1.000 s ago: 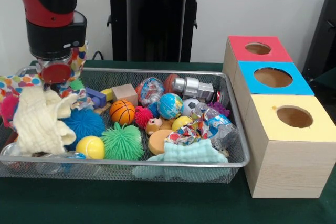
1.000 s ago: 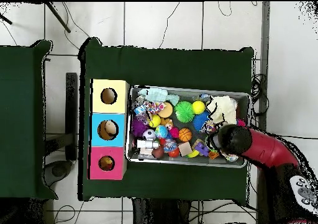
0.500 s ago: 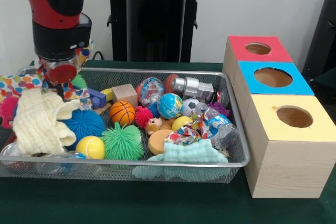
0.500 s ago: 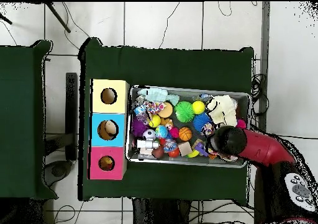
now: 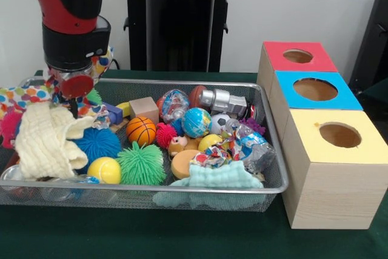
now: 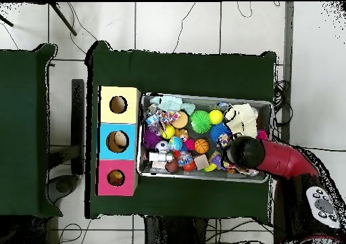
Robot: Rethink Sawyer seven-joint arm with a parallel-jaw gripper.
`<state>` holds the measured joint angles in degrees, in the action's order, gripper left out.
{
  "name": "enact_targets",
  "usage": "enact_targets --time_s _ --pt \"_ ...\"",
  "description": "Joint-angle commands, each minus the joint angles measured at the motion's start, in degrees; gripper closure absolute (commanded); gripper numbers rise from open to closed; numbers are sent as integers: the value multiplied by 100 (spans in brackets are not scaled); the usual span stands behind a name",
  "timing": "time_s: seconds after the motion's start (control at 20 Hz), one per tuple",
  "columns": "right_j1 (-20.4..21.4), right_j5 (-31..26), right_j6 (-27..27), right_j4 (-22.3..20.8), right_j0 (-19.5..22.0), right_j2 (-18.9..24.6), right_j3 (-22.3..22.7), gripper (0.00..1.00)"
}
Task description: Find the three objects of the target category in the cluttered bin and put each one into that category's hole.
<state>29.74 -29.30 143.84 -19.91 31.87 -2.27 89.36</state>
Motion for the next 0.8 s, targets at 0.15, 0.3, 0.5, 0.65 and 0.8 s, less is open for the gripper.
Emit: enact_targets --time_s 0.15,0.3,0.5,0.65,0.8 --pt "610 -916 -593 115 -238 487 -219 0" --pt "823 -1316 -662 220 -312 546 -348 0" --pt "1003 -1537 -718 304 -258 655 -329 0" --pt "1097 -1585 -646 297 -288 647 -282 0" --pt "1113 -1552 -645 288 -260 685 -255 0"
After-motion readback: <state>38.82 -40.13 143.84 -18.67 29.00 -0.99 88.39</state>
